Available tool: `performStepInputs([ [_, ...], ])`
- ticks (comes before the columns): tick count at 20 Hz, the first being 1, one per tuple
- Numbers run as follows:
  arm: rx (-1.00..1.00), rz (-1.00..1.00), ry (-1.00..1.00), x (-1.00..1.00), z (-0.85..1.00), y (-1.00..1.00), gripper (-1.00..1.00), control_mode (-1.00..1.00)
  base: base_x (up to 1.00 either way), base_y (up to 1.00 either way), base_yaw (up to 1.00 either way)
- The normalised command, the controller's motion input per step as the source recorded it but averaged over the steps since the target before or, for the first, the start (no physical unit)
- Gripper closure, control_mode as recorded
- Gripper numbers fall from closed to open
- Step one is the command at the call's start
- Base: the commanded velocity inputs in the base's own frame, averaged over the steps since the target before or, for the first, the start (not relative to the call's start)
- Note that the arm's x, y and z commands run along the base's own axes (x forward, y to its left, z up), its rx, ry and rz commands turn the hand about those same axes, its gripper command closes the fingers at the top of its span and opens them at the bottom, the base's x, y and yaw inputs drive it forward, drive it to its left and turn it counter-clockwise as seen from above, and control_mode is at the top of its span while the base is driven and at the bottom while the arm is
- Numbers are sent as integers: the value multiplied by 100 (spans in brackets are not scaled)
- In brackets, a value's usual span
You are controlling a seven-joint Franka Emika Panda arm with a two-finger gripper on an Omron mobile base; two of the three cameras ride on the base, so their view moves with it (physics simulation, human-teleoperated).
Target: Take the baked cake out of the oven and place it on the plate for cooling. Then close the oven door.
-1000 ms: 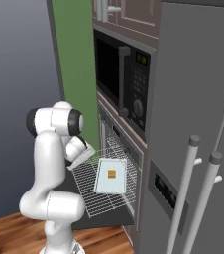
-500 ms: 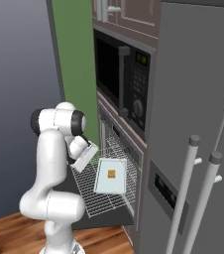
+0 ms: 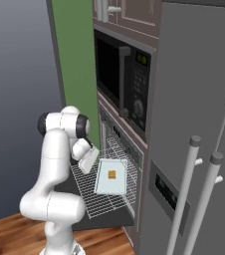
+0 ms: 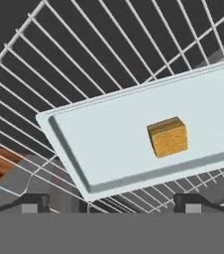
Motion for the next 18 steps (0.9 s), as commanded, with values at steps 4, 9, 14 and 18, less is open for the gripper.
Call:
performStepInputs([
  [4, 0, 21, 7, 19, -20, -17, -100, -100, 0, 0, 0],
  [9, 0, 15, 0, 2, -35, -29, -100, -100, 0, 0, 0],
  [14, 0, 11, 0, 0, -33, -36, -100, -100, 0, 0, 0],
  [18, 0, 8, 0, 0, -22, -13, -100, -100, 0, 0, 0],
])
